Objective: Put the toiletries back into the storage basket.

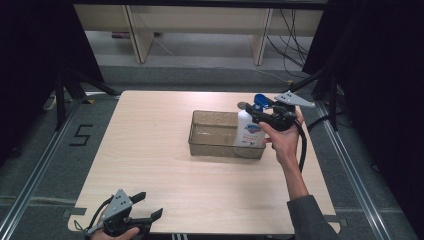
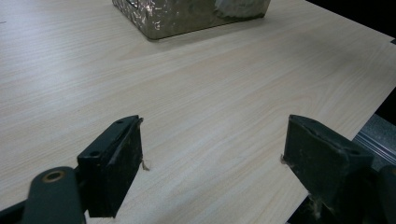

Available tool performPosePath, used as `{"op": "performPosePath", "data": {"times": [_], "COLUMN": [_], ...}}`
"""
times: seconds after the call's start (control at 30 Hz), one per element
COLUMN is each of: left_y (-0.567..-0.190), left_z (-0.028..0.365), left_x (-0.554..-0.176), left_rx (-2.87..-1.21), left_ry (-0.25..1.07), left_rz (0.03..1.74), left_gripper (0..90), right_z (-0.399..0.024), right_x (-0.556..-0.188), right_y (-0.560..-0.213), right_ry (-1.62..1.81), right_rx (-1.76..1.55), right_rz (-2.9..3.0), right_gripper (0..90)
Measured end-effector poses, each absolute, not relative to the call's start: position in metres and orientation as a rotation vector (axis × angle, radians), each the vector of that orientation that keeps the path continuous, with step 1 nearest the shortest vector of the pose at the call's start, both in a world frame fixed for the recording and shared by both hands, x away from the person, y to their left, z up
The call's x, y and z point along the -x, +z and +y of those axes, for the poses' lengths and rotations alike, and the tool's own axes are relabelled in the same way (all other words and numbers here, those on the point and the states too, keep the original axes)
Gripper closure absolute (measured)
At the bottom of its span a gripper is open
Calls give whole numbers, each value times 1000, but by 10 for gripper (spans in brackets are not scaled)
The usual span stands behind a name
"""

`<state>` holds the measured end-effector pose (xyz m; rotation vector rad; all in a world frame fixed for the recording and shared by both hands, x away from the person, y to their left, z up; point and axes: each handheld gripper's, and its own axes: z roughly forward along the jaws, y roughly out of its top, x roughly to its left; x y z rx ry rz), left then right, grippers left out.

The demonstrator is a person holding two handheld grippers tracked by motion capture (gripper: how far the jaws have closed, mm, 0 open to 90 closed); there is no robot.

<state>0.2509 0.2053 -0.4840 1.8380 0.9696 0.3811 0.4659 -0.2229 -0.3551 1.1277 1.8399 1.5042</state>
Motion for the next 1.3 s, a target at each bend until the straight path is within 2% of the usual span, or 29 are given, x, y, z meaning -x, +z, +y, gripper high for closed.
{"op": "performPosePath", "data": {"times": [0.4,1.3], "left_y": [-484,-485], "left_z": [206,206], "left_x": [-251,-251], "left_rx": [-1841,-1847], "left_ry": [381,386], "left_rz": [975,977], "left_gripper": [189,189], "right_z": [-231,-239], "right_x": [-455,-432], "right_y": [-352,-356], "right_ry": [1540,1581], "right_rx": [-1138,-1130], "right_rz": [1828,1828], "right_gripper": [241,232]}}
